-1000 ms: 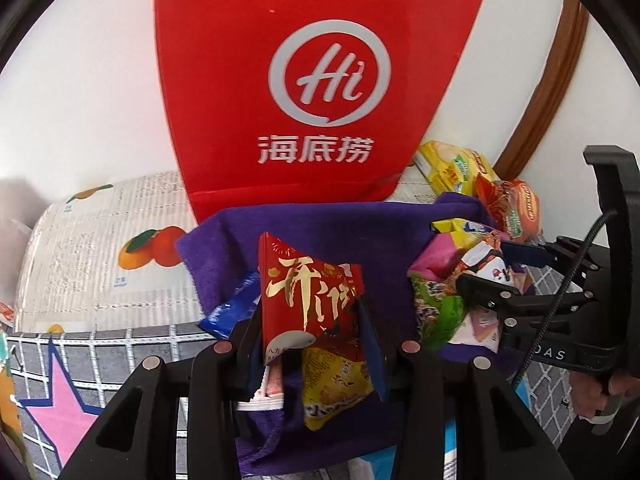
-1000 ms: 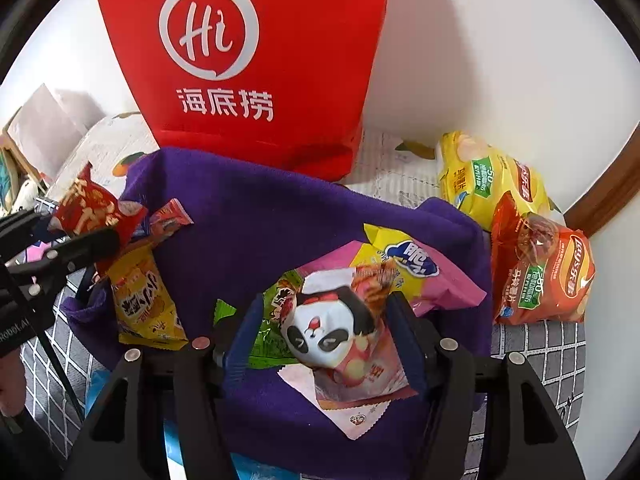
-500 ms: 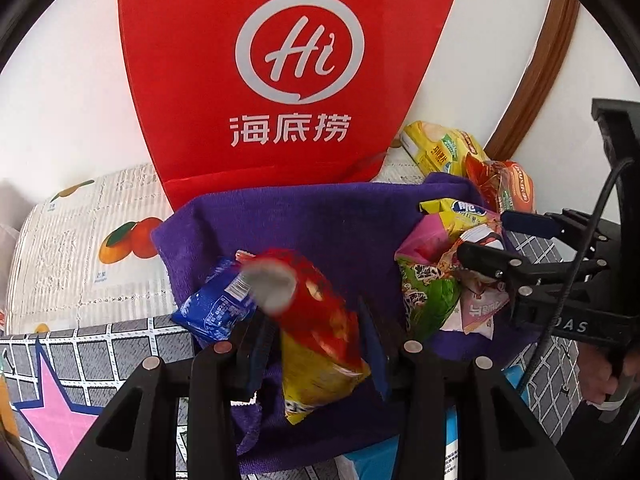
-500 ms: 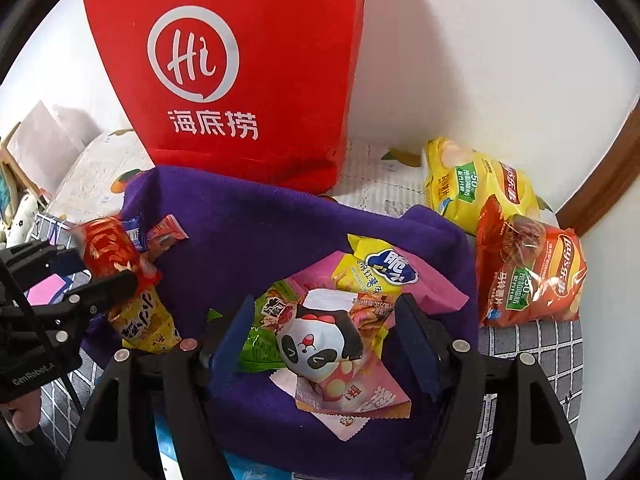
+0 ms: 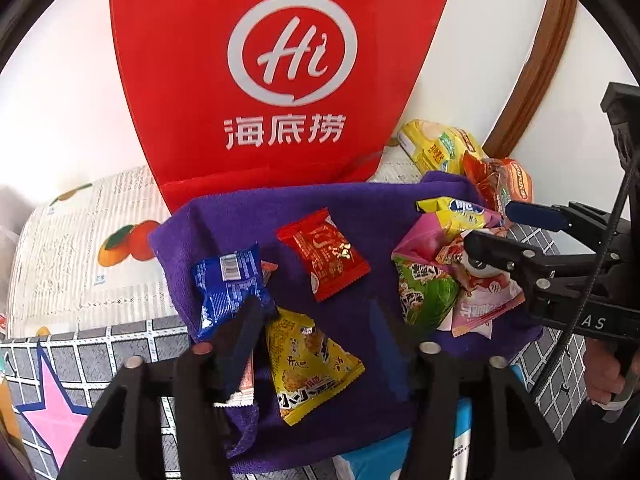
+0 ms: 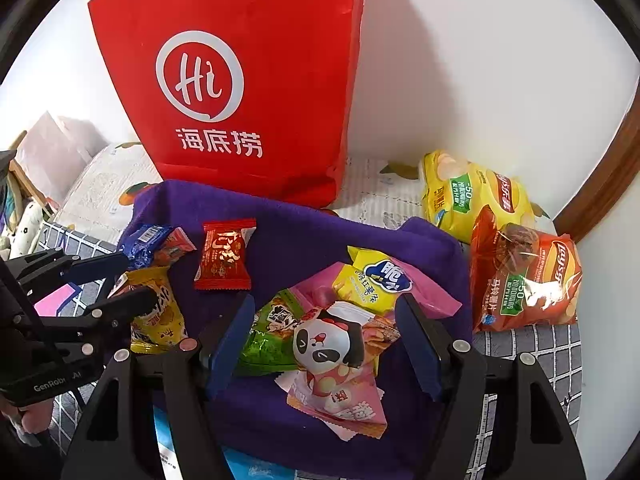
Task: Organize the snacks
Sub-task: 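Lower both tools onto the towel and open them to release both snacks, then move both tools back toward the snacks beside the blue tissue box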
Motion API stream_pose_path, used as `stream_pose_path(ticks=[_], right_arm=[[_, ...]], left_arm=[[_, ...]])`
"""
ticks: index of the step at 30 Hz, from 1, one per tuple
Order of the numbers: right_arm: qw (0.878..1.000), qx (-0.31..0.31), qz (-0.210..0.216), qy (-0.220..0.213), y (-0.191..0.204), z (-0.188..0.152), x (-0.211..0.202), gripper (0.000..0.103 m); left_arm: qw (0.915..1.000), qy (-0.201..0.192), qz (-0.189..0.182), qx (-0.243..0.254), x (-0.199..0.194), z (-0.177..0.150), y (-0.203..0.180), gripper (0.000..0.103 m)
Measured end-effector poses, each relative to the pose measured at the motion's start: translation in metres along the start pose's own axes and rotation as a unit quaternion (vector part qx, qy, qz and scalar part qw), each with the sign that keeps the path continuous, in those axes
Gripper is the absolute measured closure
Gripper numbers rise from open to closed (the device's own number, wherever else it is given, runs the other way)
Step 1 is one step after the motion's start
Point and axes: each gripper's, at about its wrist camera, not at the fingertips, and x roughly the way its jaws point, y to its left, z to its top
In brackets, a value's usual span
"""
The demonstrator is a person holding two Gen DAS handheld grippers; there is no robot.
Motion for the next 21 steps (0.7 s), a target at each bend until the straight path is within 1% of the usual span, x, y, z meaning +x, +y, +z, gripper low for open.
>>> stream_pose_path(ticks=[2, 9, 13, 15, 18, 21], right_arm=[[1.0, 0.001, 0.002, -0.001, 0.0, 0.0, 0.0, 0.031], [1.0, 0.006, 0.006, -0.011, 0.0, 0.0, -0.006, 0.031], [0.999, 0.015, 0.007, -0.028, 0.0, 0.002, -0.019, 0.031], [0.999, 0.017, -0.001, -0.031, 0.0, 0.003, -0.026, 0.031], [0.998, 0.027, -0.006, -0.051, 0.0, 0.0, -0.042, 0.031], [0.998, 0.036, -0.011, -0.051, -0.001, -0.008, -0.054, 0.031]], left_arm=[[0.9999, -0.012, 0.005, 0.003, -0.005, 0.001, -0.001, 0.042], [0.9997, -0.024, -0.001, -0.009, -0.014, 0.003, 0.004, 0.041], [0.9995, -0.028, 0.001, -0.013, -0.019, 0.004, 0.005, 0.041], [0.9994, -0.032, 0.006, -0.012, -0.021, 0.003, 0.005, 0.041], [0.9994, -0.03, 0.009, -0.013, -0.024, 0.004, 0.004, 0.041], [0.9992, -0.035, 0.011, -0.014, -0.033, 0.004, 0.002, 0.041]])
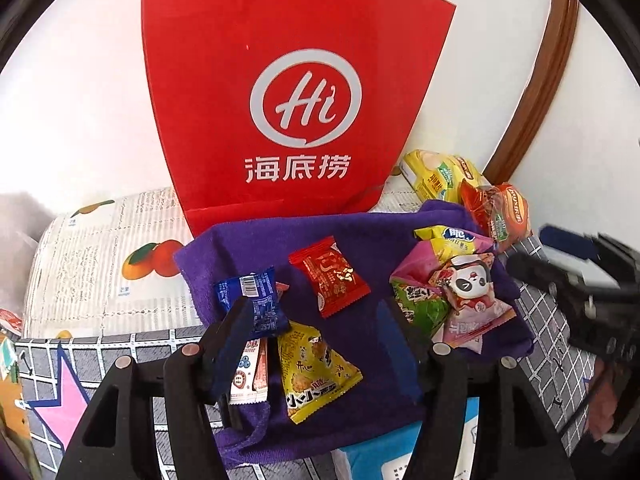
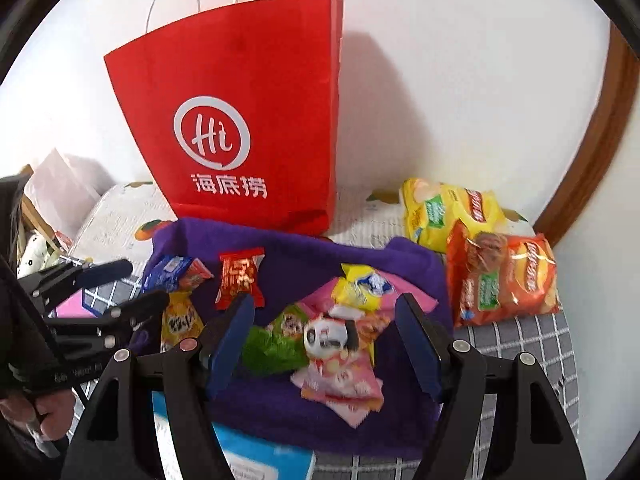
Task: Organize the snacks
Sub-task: 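Move both tools back toward the snacks beside the blue tissue box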
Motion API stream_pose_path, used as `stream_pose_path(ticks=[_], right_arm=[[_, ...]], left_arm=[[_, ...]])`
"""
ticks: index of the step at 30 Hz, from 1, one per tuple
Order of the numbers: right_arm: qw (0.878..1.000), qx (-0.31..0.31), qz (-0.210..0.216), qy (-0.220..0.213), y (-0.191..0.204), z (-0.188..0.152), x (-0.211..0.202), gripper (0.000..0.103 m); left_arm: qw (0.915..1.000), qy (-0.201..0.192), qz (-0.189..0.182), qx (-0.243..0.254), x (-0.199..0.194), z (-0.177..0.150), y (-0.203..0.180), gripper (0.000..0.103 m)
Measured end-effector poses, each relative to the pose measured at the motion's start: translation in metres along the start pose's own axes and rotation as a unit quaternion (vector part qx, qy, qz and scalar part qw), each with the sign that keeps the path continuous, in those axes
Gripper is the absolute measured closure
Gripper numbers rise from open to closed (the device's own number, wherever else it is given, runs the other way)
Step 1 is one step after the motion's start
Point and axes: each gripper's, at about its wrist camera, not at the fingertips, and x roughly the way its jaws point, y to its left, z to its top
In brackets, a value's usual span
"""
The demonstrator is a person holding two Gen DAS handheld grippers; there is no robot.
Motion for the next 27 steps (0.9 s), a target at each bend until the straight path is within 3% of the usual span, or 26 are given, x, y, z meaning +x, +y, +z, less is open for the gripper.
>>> stream_pose_path(ticks=[6, 15, 22, 27], right_arm=[[0.999, -0.019, -0.042, 0.006, 0.001, -0.028, -0.03, 0.032], [0.999, 0.037, -0.029, 0.016, -0.013, -0.087, -0.077, 0.032], [0.997, 0.064, 0.02, 0.041, -0.005, -0.144, -0.077, 0.032], [0.996, 0.03, 0.047, 0.063, 0.025, -0.175, -0.065, 0.026]], left_arm=[[0.9998, -0.018, 0.002, 0.004, -0.024, 0.002, -0.003, 0.041], [0.9988, -0.048, 0.002, 0.002, -0.077, -0.014, -0.007, 0.041], [0.9992, -0.032, 0.024, -0.007, -0.095, -0.058, 0.002, 0.041], [0.9992, -0.019, 0.028, -0.023, -0.101, -0.09, 0.009, 0.041]])
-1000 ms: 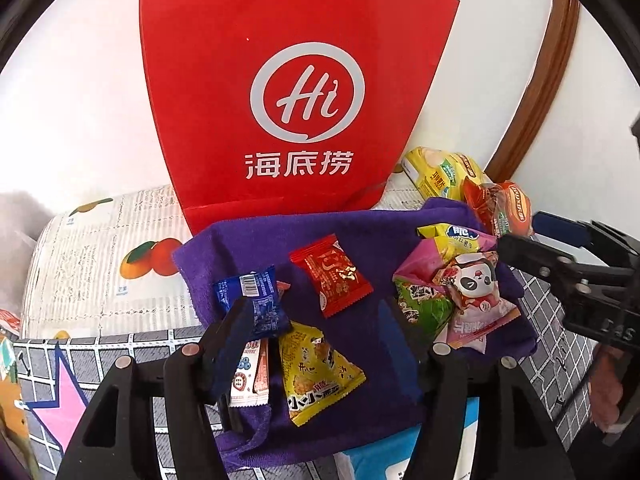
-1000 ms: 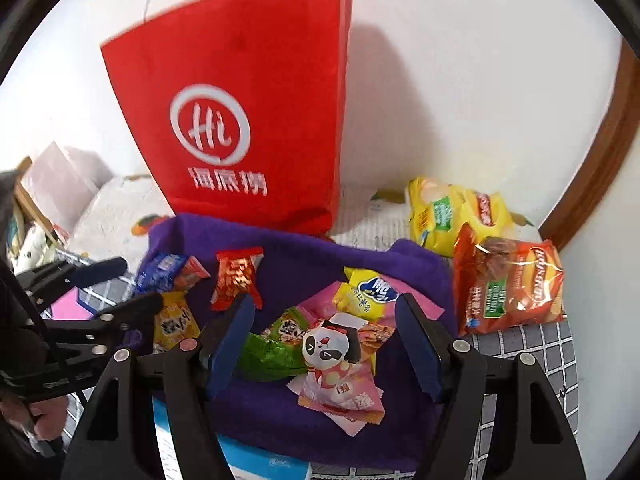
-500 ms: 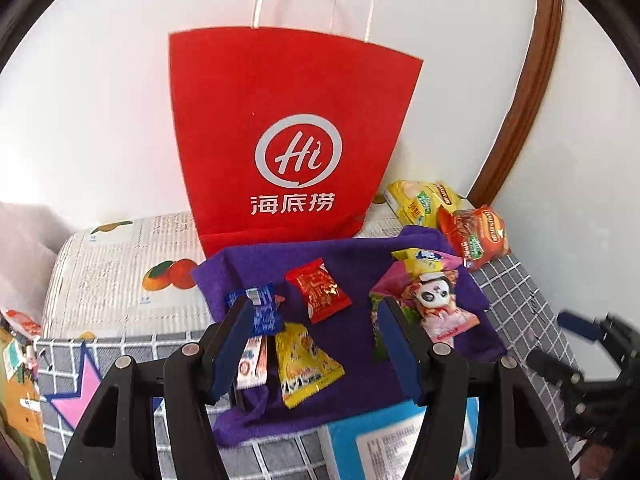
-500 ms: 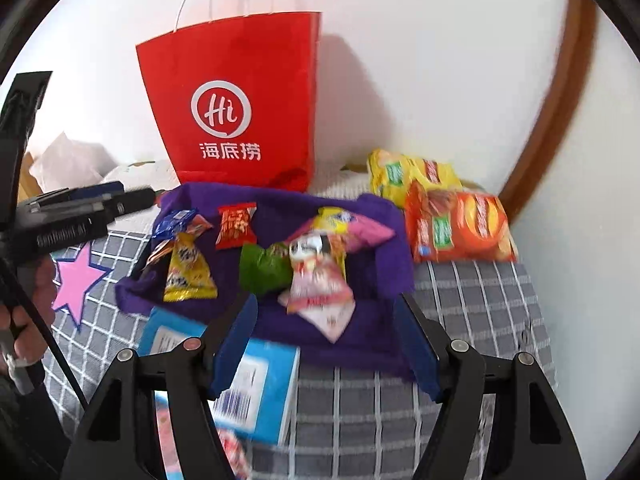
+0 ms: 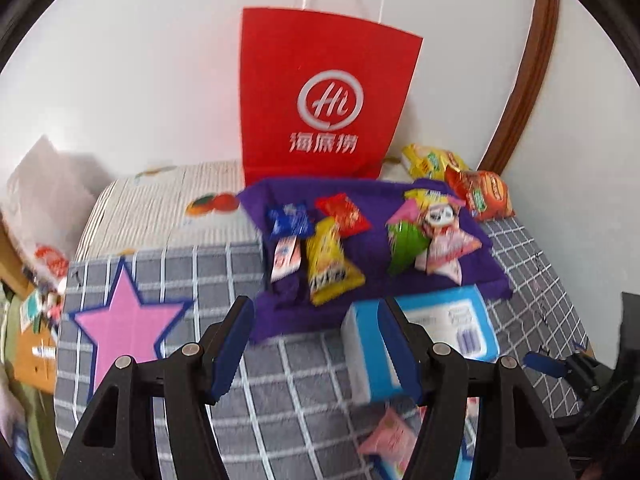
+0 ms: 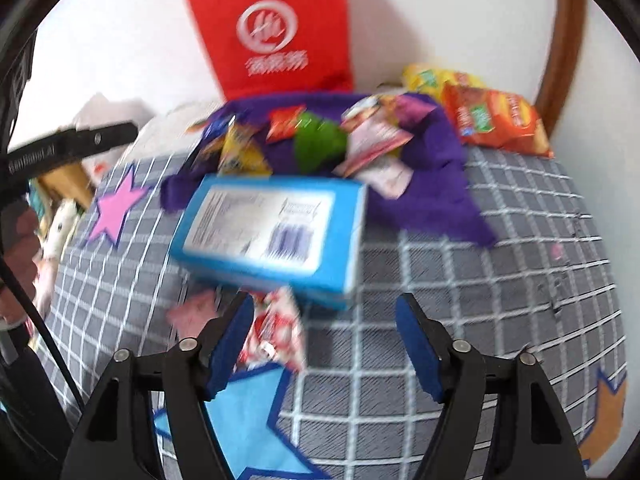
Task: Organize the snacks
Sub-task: 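Move both tools back toward the snacks beside the blue tissue box, then grasp the pink strawberry candy with the right tool while the left tool grasps the pink peach candy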
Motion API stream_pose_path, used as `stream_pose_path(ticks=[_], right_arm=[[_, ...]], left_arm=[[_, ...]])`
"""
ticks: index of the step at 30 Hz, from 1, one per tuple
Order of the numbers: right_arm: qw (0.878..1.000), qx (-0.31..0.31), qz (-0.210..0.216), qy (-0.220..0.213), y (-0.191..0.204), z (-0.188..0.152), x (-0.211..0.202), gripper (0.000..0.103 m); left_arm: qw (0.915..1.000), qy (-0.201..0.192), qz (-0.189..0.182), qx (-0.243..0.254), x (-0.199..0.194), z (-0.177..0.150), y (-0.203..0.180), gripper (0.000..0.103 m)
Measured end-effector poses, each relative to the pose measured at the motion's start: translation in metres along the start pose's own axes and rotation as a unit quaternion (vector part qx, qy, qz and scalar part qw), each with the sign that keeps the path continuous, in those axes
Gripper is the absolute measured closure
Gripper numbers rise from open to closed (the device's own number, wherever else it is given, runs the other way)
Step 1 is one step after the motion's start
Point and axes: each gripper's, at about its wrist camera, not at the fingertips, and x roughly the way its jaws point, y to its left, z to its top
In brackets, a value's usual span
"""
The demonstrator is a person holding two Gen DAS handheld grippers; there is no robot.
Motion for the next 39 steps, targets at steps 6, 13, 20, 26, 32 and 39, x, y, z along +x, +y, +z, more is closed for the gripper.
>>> stream_pose_path(ticks=[6, 13, 20, 26, 32, 39], right_arm=[[1.0, -0.003, 0.013, 0.022, 0.016, -0.023, 0.027, 0.026], [0.999, 0.016, 0.032, 0.018, 0.02, -0.029, 0.044, 0.026], [0.999, 0.014, 0.038, 0.025, 0.032, -0.035, 0.064, 0.026], [1.0, 0.019, 0.019, -0.003, 0.035, -0.034, 0.069, 0.029], [1.0, -0.01, -0.017, -0.021, 0.042, -0.036, 0.071, 0.042], [0.999, -0.016, -0.023, -0.04, 0.042, -0.042, 0.069, 0.052]], left_arm=[[1.0, 0.007, -0.002, 0.004, -0.009, -0.036, 0.001, 0.041], [0.9999, 0.012, 0.0, 0.001, -0.013, -0.053, 0.002, 0.041], [0.9998, 0.017, 0.008, -0.001, -0.014, -0.069, 0.009, 0.041], [0.9993, 0.028, 0.007, -0.023, -0.01, -0.083, 0.025, 0.041], [0.9991, 0.032, -0.003, -0.027, -0.008, -0.096, 0.029, 0.041], [0.9985, 0.039, -0.023, -0.03, -0.006, -0.106, 0.026, 0.041]])
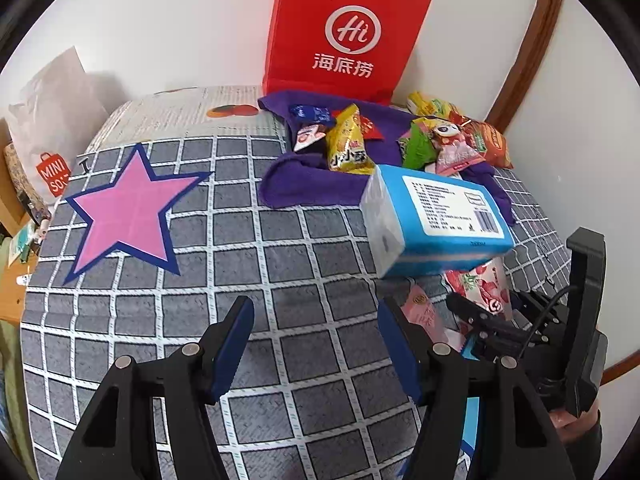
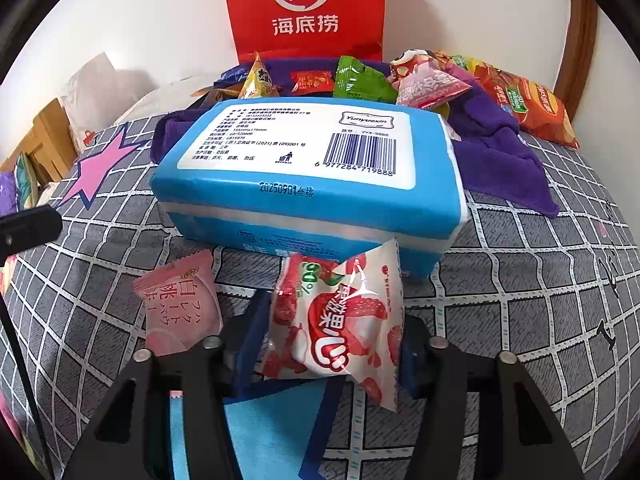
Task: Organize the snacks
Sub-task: 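Grasp the pink strawberry candy with the right tool while the left tool grasps the pink peach candy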
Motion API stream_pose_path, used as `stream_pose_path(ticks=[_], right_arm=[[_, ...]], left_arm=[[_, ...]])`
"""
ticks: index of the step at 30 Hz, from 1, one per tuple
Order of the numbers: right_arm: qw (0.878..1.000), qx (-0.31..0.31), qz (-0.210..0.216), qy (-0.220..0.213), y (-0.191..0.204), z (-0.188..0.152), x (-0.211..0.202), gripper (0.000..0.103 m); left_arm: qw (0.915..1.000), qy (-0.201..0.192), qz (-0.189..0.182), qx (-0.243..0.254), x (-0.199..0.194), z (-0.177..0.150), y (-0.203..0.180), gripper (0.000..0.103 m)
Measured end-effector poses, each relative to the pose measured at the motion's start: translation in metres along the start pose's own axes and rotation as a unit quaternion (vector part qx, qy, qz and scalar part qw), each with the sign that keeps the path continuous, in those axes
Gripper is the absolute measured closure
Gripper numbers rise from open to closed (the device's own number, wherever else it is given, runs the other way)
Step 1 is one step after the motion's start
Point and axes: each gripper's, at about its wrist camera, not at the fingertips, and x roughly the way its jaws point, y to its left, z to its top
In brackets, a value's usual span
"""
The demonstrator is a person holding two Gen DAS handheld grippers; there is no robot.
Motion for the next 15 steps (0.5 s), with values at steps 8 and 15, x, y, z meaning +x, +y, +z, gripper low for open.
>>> stream_pose_path(ticks=[8, 15], right_arm=[[0.999, 0.04, 0.015, -0.015, -0.019, 0.0, -0.024, 0.069], [0.998, 0.058, 0.008, -0.032, -0.039, -0.008, -0.052, 0.07]], left_arm=[[0.9999, 0.007, -0.001, 0.009, 0.003, -0.005, -0.013, 0.041], [0.9995, 0.026, -0.02, 0.003, 0.016, -0.012, -0.027, 0.041]])
